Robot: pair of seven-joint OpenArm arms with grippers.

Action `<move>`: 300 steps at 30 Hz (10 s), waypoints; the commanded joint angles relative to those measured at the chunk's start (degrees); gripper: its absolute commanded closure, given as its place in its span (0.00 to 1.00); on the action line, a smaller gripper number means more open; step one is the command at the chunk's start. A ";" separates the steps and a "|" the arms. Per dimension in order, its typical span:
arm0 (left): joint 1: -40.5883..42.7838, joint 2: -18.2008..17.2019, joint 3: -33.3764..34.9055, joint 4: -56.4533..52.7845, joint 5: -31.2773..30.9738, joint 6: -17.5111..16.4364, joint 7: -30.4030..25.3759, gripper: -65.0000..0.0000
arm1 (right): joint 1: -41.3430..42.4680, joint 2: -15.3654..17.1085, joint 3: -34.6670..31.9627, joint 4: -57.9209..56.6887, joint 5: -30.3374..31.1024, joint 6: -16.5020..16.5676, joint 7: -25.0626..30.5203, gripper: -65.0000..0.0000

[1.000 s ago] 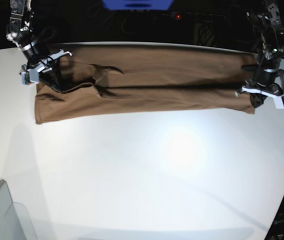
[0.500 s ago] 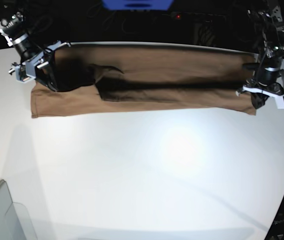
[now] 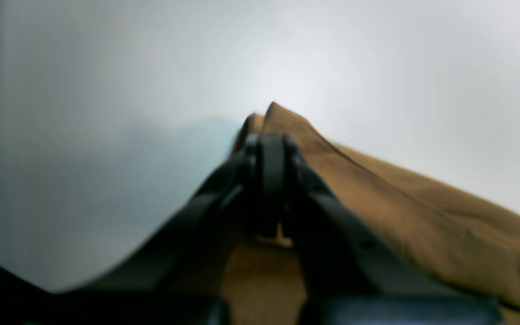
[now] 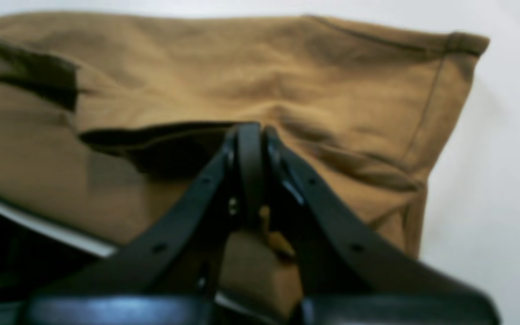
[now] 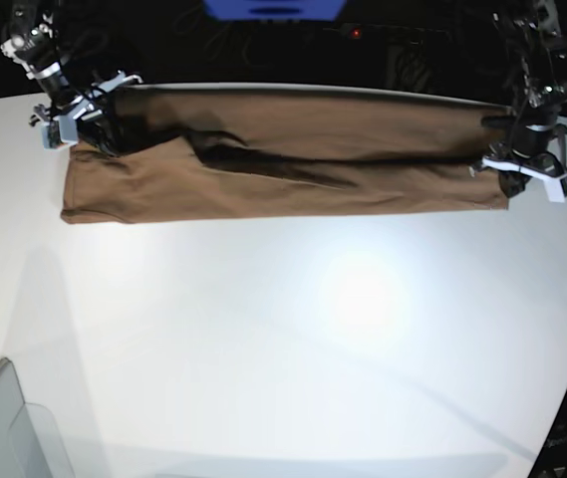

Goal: Layout the t-shirt on the table in an organized manner, then fold the t-shirt properly
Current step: 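Regrasp the strip ends with both grippers and straighten the strip, then grasp the strip end with the left gripper and fold it toward the right gripper, then press the folded layer flat with the left gripper and release, then grasp the strip end with the right gripper and fold it toward the left gripper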

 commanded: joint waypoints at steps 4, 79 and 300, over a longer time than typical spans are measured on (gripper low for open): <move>-0.08 -0.71 -0.38 -1.31 -0.11 -0.12 -1.25 1.00 | 0.30 0.51 0.15 -0.44 1.08 0.36 1.43 1.00; 0.18 -0.19 0.77 7.66 -0.02 -0.12 4.82 1.00 | 7.86 0.78 -11.10 -12.13 -5.08 0.36 1.08 0.67; -8.70 -5.64 31.27 -3.07 -3.53 11.22 4.46 0.61 | 6.80 -13.29 -2.04 16.79 -4.90 0.36 -5.78 1.00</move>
